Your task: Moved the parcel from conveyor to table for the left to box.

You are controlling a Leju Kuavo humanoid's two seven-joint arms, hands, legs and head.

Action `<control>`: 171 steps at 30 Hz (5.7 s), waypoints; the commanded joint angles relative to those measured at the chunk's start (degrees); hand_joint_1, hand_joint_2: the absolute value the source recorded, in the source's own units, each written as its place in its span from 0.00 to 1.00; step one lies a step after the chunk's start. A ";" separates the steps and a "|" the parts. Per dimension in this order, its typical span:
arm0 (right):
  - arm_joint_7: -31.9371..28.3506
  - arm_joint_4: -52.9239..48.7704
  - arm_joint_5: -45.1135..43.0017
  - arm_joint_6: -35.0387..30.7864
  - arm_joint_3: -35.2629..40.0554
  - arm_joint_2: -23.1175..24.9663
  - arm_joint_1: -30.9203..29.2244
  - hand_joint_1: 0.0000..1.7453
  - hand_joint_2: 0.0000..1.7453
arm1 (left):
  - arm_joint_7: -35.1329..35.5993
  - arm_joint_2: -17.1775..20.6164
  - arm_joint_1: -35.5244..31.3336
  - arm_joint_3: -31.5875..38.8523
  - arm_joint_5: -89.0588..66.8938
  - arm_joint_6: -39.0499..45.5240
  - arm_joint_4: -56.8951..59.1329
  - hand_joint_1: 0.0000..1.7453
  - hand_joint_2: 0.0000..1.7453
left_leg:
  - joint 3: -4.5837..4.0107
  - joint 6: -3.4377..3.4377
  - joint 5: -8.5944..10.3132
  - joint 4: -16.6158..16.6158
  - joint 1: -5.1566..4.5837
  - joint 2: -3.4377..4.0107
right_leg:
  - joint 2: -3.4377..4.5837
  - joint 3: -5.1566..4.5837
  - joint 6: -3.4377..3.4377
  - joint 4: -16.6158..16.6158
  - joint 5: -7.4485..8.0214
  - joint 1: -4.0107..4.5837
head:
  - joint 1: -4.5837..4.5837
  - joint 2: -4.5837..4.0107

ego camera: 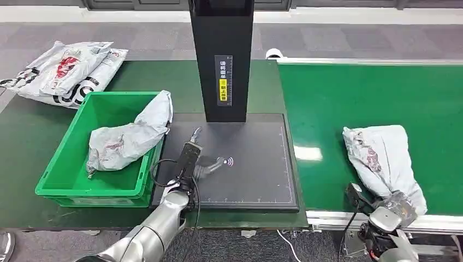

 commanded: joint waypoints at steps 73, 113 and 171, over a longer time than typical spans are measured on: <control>-67.42 -15.80 -48.35 -14.17 20.68 27.13 -2.58 0.00 1.00 | -2.25 4.63 8.14 -5.57 10.54 0.76 -26.41 0.00 1.00 | -0.05 -0.20 0.12 -0.22 0.02 0.30 | 0.21 -0.30 -0.24 0.04 0.05 0.01 | 0.00 0.00; -75.42 -28.52 -80.04 2.56 12.50 22.91 2.82 0.00 0.00 | 26.66 2.44 -0.15 -41.12 -31.94 -4.41 6.98 1.00 1.00 | 0.00 -0.20 0.07 -0.21 -0.04 0.32 | 0.24 -0.28 -0.22 0.03 0.04 -0.03 | 0.00 -0.02; -72.76 -47.38 -76.39 3.45 4.51 24.71 16.85 0.00 0.00 | -0.76 15.57 -12.60 47.08 -34.79 24.44 -13.91 1.00 1.00 | 0.12 -0.51 -0.04 -0.27 0.04 0.79 | 0.77 -0.45 -0.47 0.19 -0.04 0.20 | -0.02 -0.02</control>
